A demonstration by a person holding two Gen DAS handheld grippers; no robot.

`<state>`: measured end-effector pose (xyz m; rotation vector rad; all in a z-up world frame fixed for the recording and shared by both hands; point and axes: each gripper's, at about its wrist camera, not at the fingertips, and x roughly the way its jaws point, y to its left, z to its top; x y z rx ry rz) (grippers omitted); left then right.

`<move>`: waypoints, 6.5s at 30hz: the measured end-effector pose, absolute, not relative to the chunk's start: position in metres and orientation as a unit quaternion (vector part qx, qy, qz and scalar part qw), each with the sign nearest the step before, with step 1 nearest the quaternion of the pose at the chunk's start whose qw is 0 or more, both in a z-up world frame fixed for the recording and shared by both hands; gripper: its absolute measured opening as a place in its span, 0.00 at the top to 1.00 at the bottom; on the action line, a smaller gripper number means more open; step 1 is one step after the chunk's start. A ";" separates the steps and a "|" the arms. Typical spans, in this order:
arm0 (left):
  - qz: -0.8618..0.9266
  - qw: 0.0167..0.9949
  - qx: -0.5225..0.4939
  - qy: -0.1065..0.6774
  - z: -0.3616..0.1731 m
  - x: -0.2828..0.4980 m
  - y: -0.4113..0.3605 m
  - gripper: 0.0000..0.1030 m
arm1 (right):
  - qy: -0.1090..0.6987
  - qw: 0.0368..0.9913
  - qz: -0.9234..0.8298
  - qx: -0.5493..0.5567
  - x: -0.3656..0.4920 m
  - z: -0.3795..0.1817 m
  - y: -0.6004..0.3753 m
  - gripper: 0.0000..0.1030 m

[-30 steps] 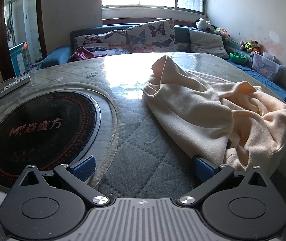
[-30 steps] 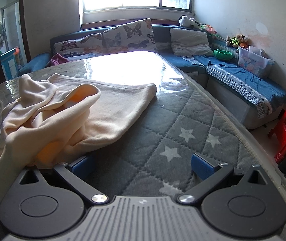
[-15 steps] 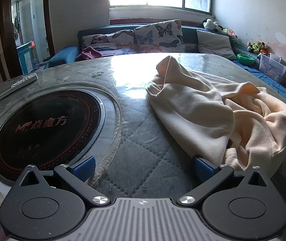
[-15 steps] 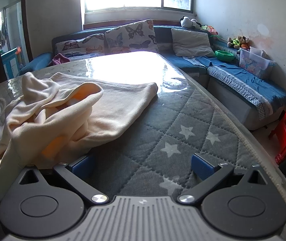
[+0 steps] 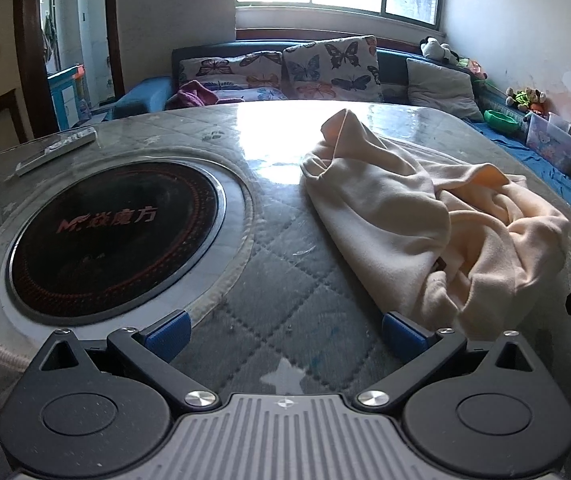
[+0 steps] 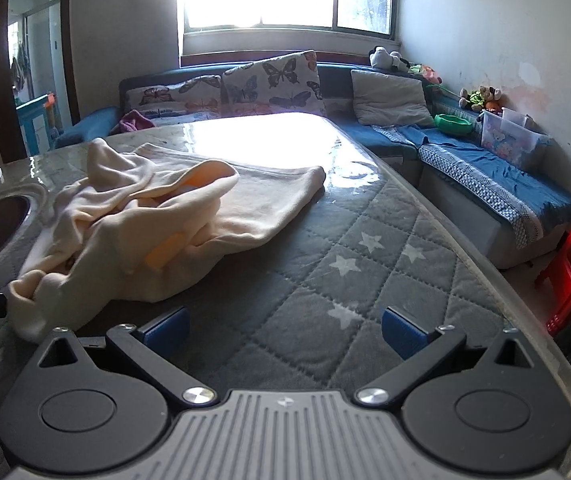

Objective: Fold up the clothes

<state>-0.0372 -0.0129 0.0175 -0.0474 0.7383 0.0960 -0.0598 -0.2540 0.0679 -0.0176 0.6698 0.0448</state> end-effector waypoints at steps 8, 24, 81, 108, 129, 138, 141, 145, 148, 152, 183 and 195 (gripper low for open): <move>0.050 0.937 -0.027 0.344 0.032 -0.059 -0.018 0.00 | 0.321 0.947 0.020 0.008 -0.085 0.075 -0.251 0.00; 0.048 0.943 -0.020 0.330 0.042 -0.090 -0.032 0.00 | 0.305 0.952 0.024 -0.016 -0.121 0.079 -0.233 0.00; 0.030 0.946 -0.015 0.322 0.050 -0.125 -0.051 0.00 | 0.290 0.956 0.029 -0.018 -0.152 0.087 -0.226 0.00; 0.029 0.945 -0.014 0.326 0.051 -0.128 -0.053 0.00 | 0.292 0.955 0.036 -0.024 -0.153 0.087 -0.222 0.00; 0.027 0.943 -0.012 0.333 0.046 -0.123 -0.056 0.00 | 0.300 0.953 0.041 -0.022 -0.148 0.082 -0.220 0.00; 0.027 0.940 -0.013 0.339 0.044 -0.118 -0.056 0.00 | 0.306 0.951 0.045 -0.023 -0.143 0.079 -0.218 0.00; 0.027 0.940 -0.013 0.341 0.045 -0.116 -0.055 0.00 | 0.308 0.950 0.046 -0.025 -0.140 0.079 -0.217 0.00; 0.027 0.939 -0.014 0.342 0.046 -0.112 -0.055 0.00 | 0.310 0.949 0.048 -0.025 -0.136 0.081 -0.214 0.00; 0.027 0.938 -0.014 0.344 0.047 -0.108 -0.054 0.00 | 0.311 0.949 0.049 -0.026 -0.132 0.082 -0.212 0.00; 0.026 0.938 -0.014 0.346 0.049 -0.102 -0.054 0.00 | 0.313 0.948 0.048 -0.027 -0.127 0.083 -0.210 0.00; 0.025 0.936 0.010 0.351 0.074 -0.015 -0.055 0.00 | 0.314 0.948 0.051 -0.020 -0.049 0.106 -0.214 0.00; 0.015 0.935 0.017 0.353 0.074 0.023 -0.066 0.00 | 0.316 0.948 0.035 -0.013 -0.016 0.108 -0.225 0.00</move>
